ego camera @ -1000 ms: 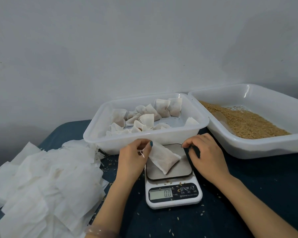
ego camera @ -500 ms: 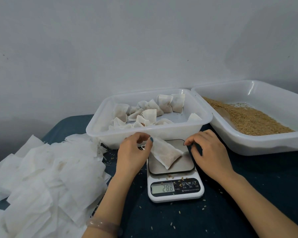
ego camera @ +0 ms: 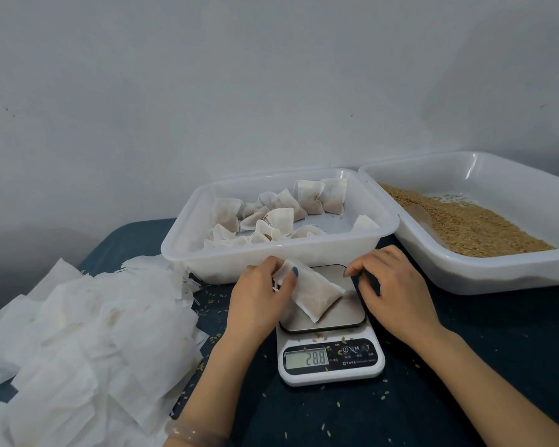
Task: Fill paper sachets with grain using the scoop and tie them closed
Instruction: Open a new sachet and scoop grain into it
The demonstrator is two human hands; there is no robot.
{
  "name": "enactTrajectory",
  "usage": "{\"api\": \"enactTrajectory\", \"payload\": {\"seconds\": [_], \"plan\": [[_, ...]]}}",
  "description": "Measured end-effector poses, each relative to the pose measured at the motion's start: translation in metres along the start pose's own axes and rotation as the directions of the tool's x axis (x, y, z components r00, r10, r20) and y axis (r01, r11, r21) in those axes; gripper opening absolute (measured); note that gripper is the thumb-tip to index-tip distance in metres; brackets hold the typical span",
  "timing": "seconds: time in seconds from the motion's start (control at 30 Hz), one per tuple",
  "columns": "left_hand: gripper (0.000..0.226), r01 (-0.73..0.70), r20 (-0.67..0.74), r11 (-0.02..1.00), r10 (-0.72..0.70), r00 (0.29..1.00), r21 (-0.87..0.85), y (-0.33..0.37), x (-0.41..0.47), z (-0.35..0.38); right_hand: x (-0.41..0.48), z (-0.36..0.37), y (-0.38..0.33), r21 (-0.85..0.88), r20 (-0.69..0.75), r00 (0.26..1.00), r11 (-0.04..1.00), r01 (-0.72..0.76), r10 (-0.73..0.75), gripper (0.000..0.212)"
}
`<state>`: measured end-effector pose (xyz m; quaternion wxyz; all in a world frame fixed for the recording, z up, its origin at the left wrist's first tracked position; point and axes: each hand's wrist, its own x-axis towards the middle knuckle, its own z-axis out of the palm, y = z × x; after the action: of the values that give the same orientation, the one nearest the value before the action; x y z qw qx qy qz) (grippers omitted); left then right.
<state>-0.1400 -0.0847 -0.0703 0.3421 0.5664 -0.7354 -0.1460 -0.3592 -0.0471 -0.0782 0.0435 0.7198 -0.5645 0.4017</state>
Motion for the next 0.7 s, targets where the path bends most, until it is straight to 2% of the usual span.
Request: {"api": "enactTrajectory", "payload": {"seconds": [0.17, 0.23, 0.3, 0.47, 0.57, 0.7], "plan": [[0.01, -0.115, -0.029, 0.989, 0.113, 0.993, -0.091, 0.01, -0.003, -0.002, 0.0, -0.002, 0.0, -0.004, -0.008, 1.0, 1.0, 0.003, -0.003, 0.023], [0.007, -0.191, -0.099, 0.964, 0.175, 0.98, -0.183, 0.015, -0.005, -0.007, 0.0, -0.002, 0.001, -0.005, -0.013, 1.0, 1.0, 0.01, -0.01, 0.024], [0.018, -0.265, -0.186, 0.924, 0.22, 0.958, -0.275, 0.022, -0.006, -0.014, 0.0, -0.002, 0.0, -0.005, -0.014, 1.0, 1.0, 0.016, -0.016, 0.024], [0.026, -0.299, -0.361, 0.881, 0.161, 0.918, -0.367, 0.027, 0.012, -0.04, 0.001, -0.001, 0.001, -0.002, -0.021, 1.0, 1.0, 0.023, -0.023, 0.024], [0.023, -0.304, -0.411, 0.901, 0.162, 0.897, -0.308, 0.025, 0.041, -0.061, 0.001, -0.001, 0.001, 0.0, -0.022, 0.999, 1.0, 0.031, -0.031, 0.025], [0.025, -0.326, -0.361, 0.941, 0.275, 0.891, -0.088, 0.018, 0.085, -0.084, 0.001, 0.0, 0.003, 0.0, -0.024, 0.999, 0.999, 0.034, -0.034, 0.025]]}}
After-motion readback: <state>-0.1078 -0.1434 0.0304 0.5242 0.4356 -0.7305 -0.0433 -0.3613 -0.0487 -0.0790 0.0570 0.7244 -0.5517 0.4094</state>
